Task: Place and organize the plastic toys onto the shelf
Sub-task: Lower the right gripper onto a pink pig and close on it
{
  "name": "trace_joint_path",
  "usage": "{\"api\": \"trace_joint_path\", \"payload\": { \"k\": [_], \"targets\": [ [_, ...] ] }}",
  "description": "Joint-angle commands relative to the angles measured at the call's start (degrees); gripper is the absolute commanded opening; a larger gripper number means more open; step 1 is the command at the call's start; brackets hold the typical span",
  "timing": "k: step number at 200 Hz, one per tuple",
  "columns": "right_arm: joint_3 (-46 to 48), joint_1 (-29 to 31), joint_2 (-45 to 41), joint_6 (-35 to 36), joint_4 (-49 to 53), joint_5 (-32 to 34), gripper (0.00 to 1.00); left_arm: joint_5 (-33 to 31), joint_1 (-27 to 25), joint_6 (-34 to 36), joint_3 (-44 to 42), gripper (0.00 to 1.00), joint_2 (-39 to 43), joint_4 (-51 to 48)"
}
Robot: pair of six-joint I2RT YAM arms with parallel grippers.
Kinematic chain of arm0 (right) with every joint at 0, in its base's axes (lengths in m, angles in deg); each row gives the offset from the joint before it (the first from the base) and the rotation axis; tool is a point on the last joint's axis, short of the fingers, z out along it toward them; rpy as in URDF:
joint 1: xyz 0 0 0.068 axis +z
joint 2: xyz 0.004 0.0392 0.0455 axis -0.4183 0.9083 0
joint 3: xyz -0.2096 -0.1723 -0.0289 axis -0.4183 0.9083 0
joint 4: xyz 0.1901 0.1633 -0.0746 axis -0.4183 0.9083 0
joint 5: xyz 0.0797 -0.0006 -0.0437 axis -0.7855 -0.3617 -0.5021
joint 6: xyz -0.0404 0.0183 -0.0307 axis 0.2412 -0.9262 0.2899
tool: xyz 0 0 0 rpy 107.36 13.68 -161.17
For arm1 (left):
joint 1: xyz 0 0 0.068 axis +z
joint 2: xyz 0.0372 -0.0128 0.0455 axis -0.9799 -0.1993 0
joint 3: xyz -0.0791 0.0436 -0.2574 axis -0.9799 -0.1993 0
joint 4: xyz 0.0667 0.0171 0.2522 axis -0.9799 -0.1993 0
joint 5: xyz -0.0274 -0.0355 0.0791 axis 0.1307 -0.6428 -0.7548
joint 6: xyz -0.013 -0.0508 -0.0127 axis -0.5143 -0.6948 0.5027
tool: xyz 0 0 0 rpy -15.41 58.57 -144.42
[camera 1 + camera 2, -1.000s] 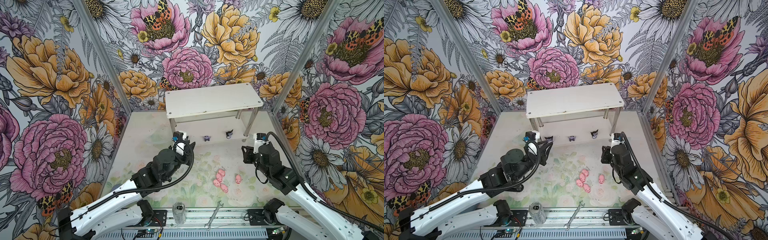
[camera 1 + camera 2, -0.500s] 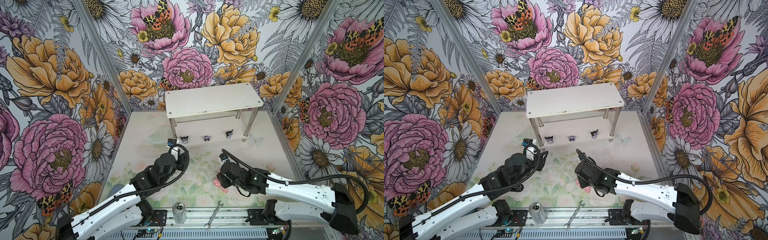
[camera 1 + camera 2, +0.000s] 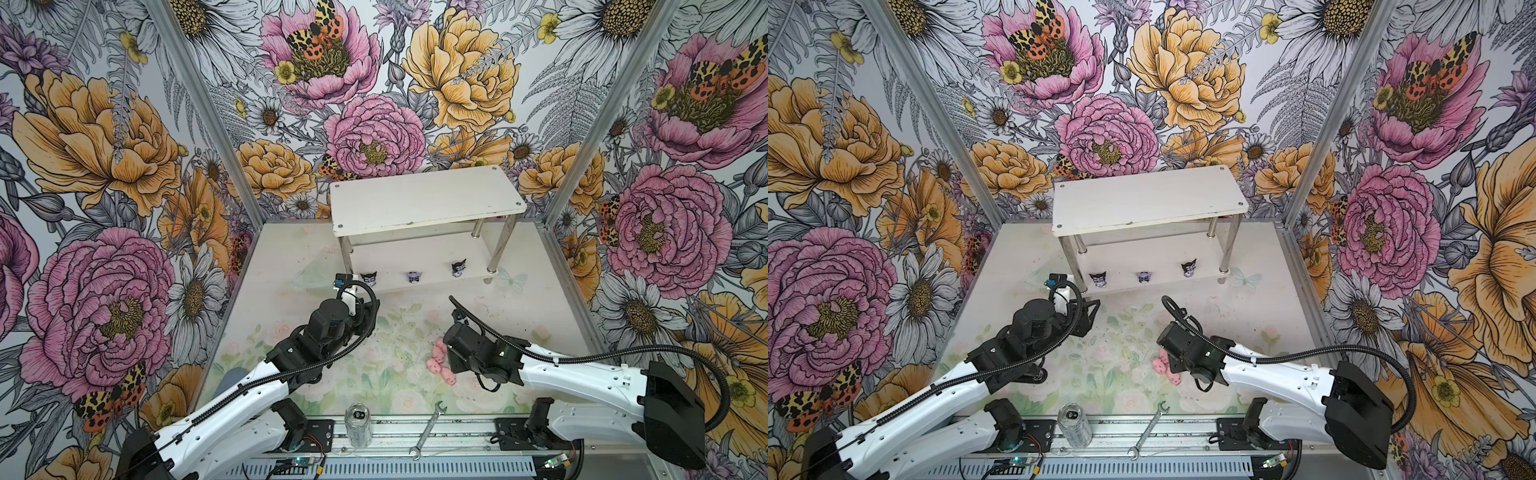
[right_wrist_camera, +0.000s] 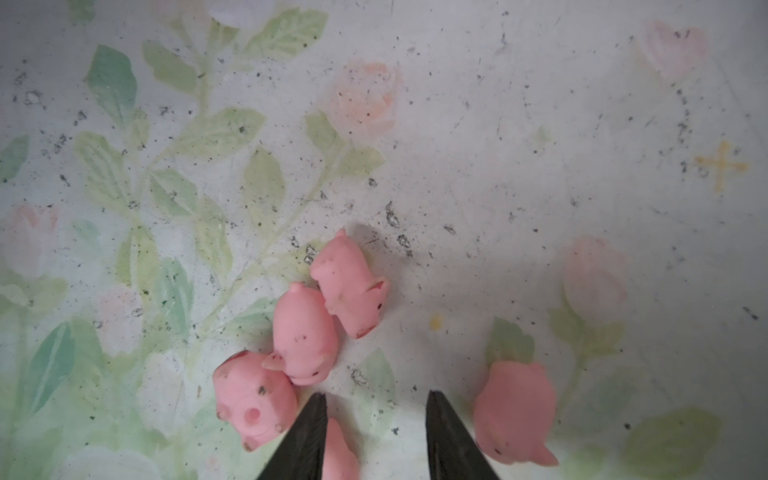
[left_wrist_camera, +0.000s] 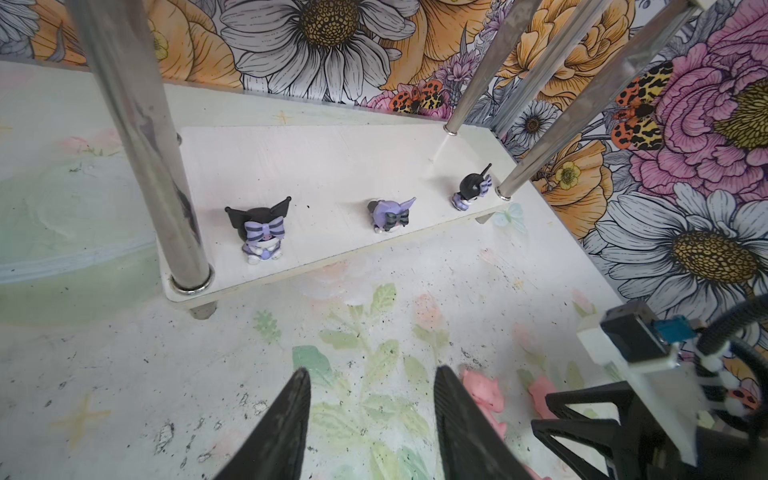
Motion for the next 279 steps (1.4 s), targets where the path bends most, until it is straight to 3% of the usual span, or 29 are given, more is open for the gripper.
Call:
{"api": "trace_joint_path", "payload": {
  "k": [1,55,89,148,162,185,216,279],
  "targets": [
    [3.43,-2.78,-5.39,-4.66,0.69,-1.9,0.46,2.85,0.6,-0.76,-0.31,0.5,-1.19,2.47],
    [6.59,-4.91,-13.7,-9.2,8.43,0.03,0.53,4.34,0.99,-0.32,-0.03,0.51,-4.59,4.63],
    [7.1,-5.39,-10.12,-9.32,8.23,1.71,0.61,5.54,1.4,-0.19,0.15,0.51,-6.81,5.94],
    [7.57,-7.99,-1.99,-9.54,1.59,0.23,0.57,8.58,2.09,0.12,1.88,0.51,-11.17,6.97],
    [8.03,-8.01,0.35,-9.82,-0.76,-0.17,0.5,8.91,2.09,0.21,2.09,0.51,-11.39,7.05],
    [7.98,-8.05,0.41,-9.64,-3.23,0.18,0.3,8.99,2.18,0.43,2.01,0.51,-10.96,6.77],
    [3.64,-11.41,0.1,-4.65,-1.33,-2.53,0.17,8.97,2.44,0.71,1.69,0.51,-10.27,6.59],
    [-17.34,-15.45,-1.78,8.63,18.85,-1.95,0.08,9.22,3.95,0.91,-0.44,0.51,-7.74,6.89]
  ]
}}
